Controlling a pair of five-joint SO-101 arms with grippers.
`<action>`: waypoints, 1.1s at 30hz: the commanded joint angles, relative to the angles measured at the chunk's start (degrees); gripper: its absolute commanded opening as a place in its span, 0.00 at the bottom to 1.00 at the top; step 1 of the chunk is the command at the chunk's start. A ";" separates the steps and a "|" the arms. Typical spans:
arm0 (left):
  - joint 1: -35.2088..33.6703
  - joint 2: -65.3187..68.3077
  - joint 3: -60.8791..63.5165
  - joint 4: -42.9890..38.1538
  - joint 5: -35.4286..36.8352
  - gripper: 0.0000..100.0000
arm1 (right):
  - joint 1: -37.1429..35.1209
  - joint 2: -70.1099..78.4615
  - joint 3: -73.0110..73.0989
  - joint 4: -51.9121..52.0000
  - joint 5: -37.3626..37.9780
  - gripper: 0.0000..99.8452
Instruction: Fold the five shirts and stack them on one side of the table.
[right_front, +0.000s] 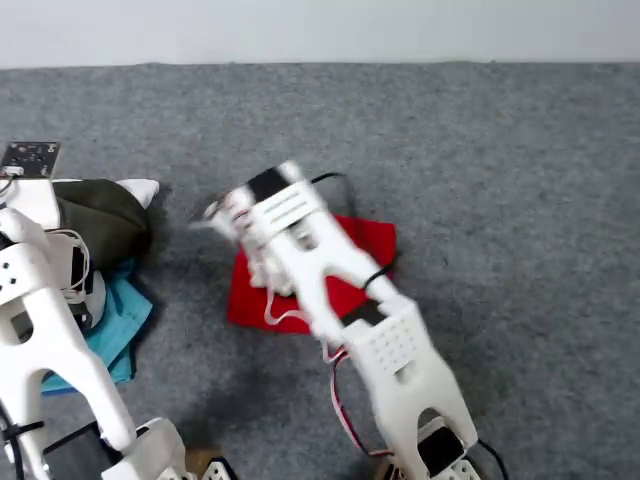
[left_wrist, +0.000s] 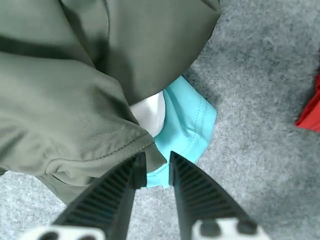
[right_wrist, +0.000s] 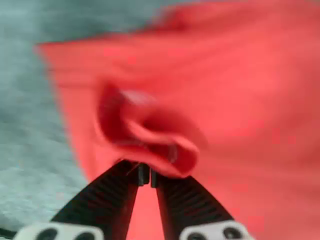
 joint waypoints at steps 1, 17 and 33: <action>-0.26 -2.20 -0.31 -1.05 0.53 0.08 | -5.93 -8.48 -0.79 2.59 -6.51 0.01; -0.35 -2.20 -0.31 -0.62 0.53 0.08 | 5.67 -13.93 3.25 2.51 -7.65 0.01; -6.15 -2.29 -0.57 0.18 0.18 0.08 | 17.89 -27.91 34.73 0.57 -16.79 0.01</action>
